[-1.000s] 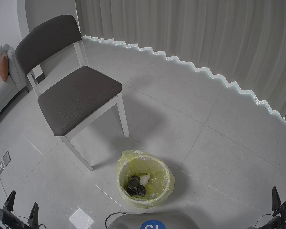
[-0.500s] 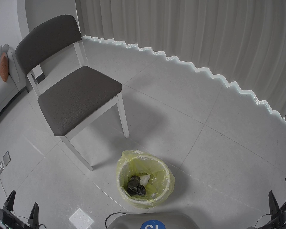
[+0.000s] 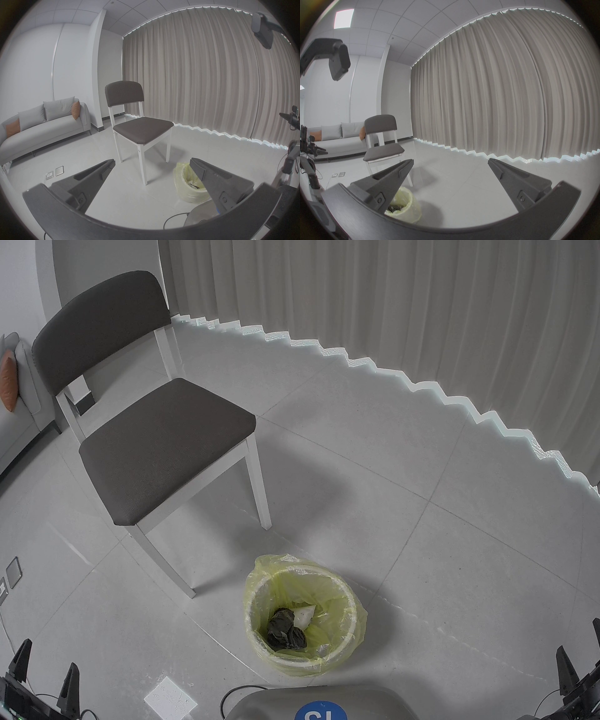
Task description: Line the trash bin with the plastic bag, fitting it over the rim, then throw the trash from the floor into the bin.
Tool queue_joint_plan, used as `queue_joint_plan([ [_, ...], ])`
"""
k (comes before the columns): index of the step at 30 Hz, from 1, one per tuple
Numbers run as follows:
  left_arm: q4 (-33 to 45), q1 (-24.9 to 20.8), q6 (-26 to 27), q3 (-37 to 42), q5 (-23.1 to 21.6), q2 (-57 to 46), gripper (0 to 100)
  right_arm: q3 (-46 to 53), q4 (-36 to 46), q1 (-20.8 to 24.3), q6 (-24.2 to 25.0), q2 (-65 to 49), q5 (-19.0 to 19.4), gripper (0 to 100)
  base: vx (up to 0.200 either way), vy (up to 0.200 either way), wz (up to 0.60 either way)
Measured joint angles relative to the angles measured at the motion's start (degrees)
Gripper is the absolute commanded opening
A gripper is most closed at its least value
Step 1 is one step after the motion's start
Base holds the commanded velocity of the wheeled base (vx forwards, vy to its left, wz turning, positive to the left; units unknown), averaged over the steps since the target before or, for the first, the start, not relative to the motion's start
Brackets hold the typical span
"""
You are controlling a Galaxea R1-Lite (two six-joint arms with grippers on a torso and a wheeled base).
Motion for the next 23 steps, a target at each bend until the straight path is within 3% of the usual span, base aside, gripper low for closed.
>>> queue_joint_plan([
  [3,0.00,0.00,-0.06,0.00,0.06,0.00,100,0.00,0.33,-0.05,2.52,0.00,-1.76,100,0.000,0.000,0.00],
  [11,-0.01,-0.02,0.13,0.00,-0.20,0.02,100,0.00,0.40,0.06,3.68,0.00,-3.88,100,0.000,0.000,0.00],
  [23,-0.04,0.00,0.24,0.00,-0.38,0.06,100,0.00,0.38,0.02,3.16,0.04,-2.86,100,0.000,0.000,0.00],
])
